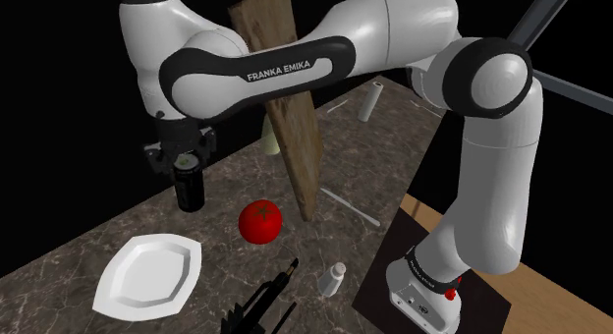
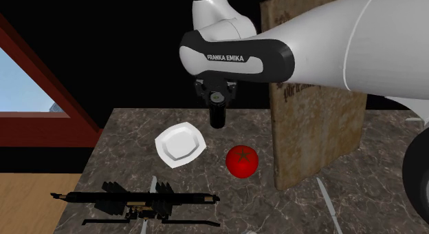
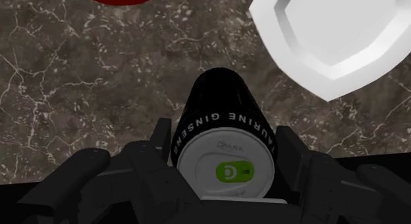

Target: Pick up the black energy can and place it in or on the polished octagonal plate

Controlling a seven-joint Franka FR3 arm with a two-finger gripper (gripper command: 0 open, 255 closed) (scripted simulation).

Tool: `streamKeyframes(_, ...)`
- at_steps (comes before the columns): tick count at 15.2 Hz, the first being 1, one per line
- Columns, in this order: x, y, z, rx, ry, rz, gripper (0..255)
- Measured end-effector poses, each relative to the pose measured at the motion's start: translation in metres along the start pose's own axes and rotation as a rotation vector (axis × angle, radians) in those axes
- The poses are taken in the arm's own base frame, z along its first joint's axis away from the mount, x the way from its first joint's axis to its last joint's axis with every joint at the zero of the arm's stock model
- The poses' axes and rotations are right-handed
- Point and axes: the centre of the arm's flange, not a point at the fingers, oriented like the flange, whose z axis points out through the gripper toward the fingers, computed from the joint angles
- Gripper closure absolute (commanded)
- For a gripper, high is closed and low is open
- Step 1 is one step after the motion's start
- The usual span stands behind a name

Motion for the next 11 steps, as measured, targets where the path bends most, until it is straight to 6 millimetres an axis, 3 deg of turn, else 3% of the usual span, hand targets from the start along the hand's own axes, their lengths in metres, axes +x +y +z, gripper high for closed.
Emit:
streamKeyframes(6, 0.0, 0.003, -0.032, 0.0, 0.0, 0.0, 255)
streamKeyframes(11, -0.033, -0.031, -0.057, 0.0, 0.0, -0.001, 255)
